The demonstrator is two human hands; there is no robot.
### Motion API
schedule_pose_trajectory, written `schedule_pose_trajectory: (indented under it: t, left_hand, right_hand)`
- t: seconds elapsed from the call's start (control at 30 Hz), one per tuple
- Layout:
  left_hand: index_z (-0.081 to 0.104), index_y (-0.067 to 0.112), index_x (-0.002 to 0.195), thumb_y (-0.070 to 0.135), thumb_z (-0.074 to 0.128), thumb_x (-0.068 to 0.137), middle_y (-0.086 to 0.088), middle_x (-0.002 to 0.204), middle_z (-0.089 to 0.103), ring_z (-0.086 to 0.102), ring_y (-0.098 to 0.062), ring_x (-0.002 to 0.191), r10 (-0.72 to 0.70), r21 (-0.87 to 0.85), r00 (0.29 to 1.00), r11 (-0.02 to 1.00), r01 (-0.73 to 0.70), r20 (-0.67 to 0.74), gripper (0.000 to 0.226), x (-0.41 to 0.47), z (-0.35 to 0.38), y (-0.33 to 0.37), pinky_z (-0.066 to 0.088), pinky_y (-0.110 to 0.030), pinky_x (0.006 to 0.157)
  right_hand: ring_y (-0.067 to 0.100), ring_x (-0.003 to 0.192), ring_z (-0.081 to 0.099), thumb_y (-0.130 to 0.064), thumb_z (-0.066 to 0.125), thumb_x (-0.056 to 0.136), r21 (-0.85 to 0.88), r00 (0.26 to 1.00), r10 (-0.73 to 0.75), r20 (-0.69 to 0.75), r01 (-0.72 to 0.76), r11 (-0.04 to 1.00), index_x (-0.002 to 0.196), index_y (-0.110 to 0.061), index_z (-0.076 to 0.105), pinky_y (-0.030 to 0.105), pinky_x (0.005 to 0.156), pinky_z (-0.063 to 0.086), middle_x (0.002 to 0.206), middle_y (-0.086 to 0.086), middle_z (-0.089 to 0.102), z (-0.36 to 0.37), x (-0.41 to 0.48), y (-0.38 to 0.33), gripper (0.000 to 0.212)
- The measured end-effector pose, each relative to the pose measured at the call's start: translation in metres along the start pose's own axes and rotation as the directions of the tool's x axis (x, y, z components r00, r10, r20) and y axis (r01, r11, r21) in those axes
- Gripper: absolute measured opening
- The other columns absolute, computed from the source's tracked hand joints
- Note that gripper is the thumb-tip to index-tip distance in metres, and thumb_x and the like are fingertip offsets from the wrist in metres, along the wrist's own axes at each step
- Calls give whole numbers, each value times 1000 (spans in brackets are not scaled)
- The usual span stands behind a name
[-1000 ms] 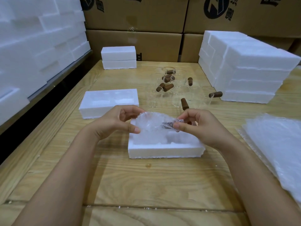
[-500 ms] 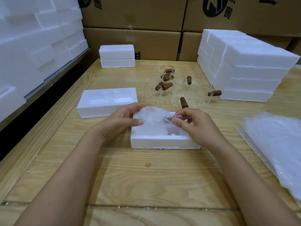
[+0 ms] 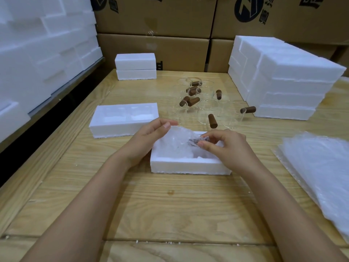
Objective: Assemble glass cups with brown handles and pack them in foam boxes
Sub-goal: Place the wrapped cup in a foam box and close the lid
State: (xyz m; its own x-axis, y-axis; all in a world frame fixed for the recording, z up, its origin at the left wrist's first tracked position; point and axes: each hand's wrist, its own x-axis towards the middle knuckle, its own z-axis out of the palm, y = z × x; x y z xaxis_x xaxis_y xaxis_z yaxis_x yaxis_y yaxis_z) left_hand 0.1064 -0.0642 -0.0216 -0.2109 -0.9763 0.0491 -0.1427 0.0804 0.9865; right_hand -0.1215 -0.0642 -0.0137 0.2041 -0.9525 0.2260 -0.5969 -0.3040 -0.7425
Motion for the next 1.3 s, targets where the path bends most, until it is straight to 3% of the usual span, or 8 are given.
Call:
schedule_pose_trajectory:
  t: [0.23,0.4,0.57,0.73,0.83,0.97,1.13,1.3]
  left_hand:
    - [43,49,131,54,85,52,28,130,51,44,10,125,277,409,955,863,-296,109,89,-4,1,10,33,-12,102]
    - [46,50,126,35,87,67,38,126,46,42,16,120,293,504,954,816,-284,63,73,0,2,2,30,0,93]
    - [39,51,132,46,84,63,30,133,47,42,13,124,250,448,966,858,-253,68,82,-1,3,2,33,-13,103]
    - [46,42,135,60,60,74,17,140,49,39,10,129,325,367,933,896,-252,-153,66,-6,-26,12,27,-12,105]
    - [57,31,126,43,58,91,8,140,49,40,4,127,372,513,685,859,3,-626,37,-8,-68,-1,31,-20,107]
    - [44,5,138,51,50,92,-22,140,46,42,-38,130,-117,127,408,842,524,-906,65,-11,-105,-21,30,-46,111]
    - [59,14,65,38,49,92,-9,63,54,54,-36,80,1,269,441,793,546,-897,38,-8,-94,-22,41,-44,99]
    - [50,11,62,28,48,93,-10,57,41,40,-30,58,79,315,404,764,563,-911,36,-6,-93,-20,28,-30,53]
  right_hand:
    - [4,108,53,-52,64,80,43,1000,-12,28,11,999,106,-49,61,43,106,35,106,-25,62,-2,-1,0,26]
    - [15,108,51,-38,67,84,-46,999,-45,14,46,998,97,-44,66,45,103,34,99,-18,58,3,0,0,13]
    - [9,109,48,-39,66,85,-98,997,-65,29,67,993,105,-39,69,43,106,29,101,-18,58,3,0,1,20]
    - [-4,94,56,-52,61,80,164,1000,3,-29,2,986,111,-41,63,13,89,37,99,-21,63,-1,1,1,33]
    - [-4,85,59,-47,59,85,304,991,43,-125,-3,953,103,-37,67,5,74,39,91,-21,68,-5,3,0,22]
    - [5,79,59,-42,57,91,388,977,87,-193,-5,922,85,-33,70,19,76,44,80,-17,69,-5,5,1,16]
    - [3,74,58,-35,55,93,380,954,145,-263,-36,924,81,-26,70,26,76,46,78,-15,70,-8,5,4,22]
    - [6,69,54,-27,53,95,366,941,161,-299,-43,930,77,-23,69,29,74,45,75,-13,68,-8,5,2,24]
